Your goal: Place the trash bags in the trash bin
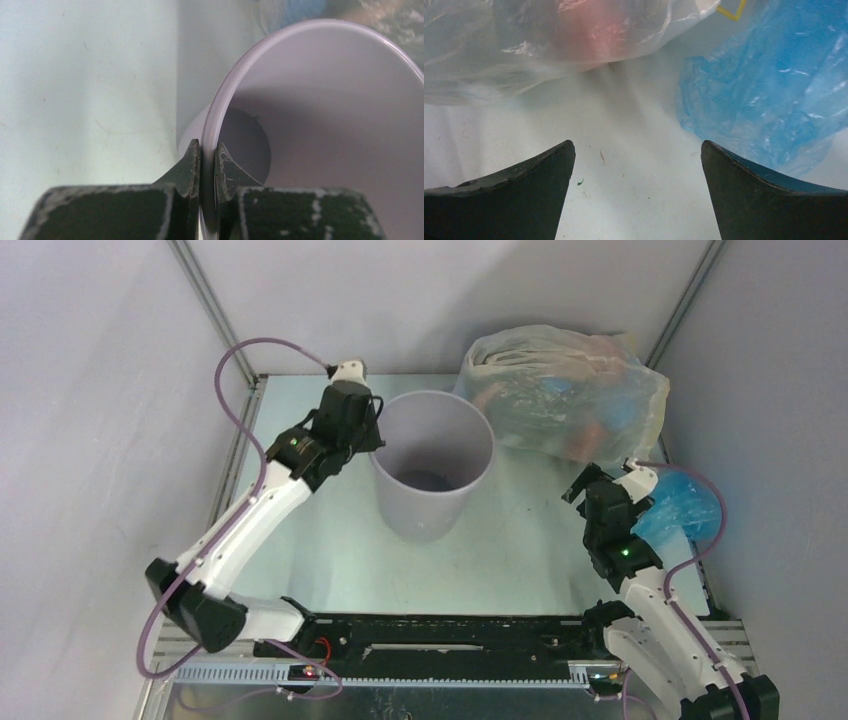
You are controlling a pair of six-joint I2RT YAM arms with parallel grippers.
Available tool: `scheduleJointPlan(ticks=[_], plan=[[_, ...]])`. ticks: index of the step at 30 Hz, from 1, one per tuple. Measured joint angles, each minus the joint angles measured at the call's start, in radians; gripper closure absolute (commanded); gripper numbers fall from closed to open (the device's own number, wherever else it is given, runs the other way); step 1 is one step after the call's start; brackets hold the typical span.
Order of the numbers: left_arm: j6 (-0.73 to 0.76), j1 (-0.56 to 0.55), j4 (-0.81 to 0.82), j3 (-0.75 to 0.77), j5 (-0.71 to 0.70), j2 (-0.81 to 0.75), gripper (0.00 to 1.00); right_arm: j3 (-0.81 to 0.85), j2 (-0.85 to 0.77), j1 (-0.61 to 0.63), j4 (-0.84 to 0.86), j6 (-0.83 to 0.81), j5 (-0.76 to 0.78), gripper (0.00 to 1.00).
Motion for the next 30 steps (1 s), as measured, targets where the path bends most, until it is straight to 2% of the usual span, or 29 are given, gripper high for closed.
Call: scheduleJointPlan(ticks=[7,12,16,20,23,25,26,28,29,30], plan=[[-0.003,0.087,0.043,0.138,0.044,0.203,0.93,0.0,-0.074,-0.034,-0.07,0.06,0.047,0.0],[-0.029,0.116,0.093,0.139,0.118,0.249,0.82,0.0,-0.159,-0.077,-0.137,0.077,0.043,0.0],[-0.039,0.13,0.119,0.139,0.166,0.25,0.58,0.001,-0.238,-0.146,-0.255,0.108,0.022,0.0],[-0.048,0.134,0.143,0.139,0.203,0.249,0.32,0.003,-0.274,-0.275,-0.312,0.107,-0.051,0.0],[-0.045,0.134,0.146,0.138,0.241,0.231,0.21,0.005,-0.262,-0.371,-0.33,0.107,-0.113,0.0],[-0.045,0.134,0.148,0.129,0.263,0.195,0.19,0.008,-0.224,-0.412,-0.325,0.106,-0.159,0.01],[-0.045,0.134,0.148,0.121,0.271,0.173,0.18,0.009,-0.198,-0.427,-0.319,0.105,-0.183,0.07],[-0.045,0.134,0.147,0.096,0.29,0.101,0.18,0.014,-0.123,-0.455,-0.294,0.1,-0.238,0.43],[-0.045,0.134,0.146,0.088,0.297,0.073,0.18,0.018,-0.093,-0.462,-0.285,0.085,-0.258,0.65],[-0.044,0.134,0.146,0.077,0.305,0.036,0.18,0.027,-0.048,-0.471,-0.275,0.079,-0.294,0.92]])
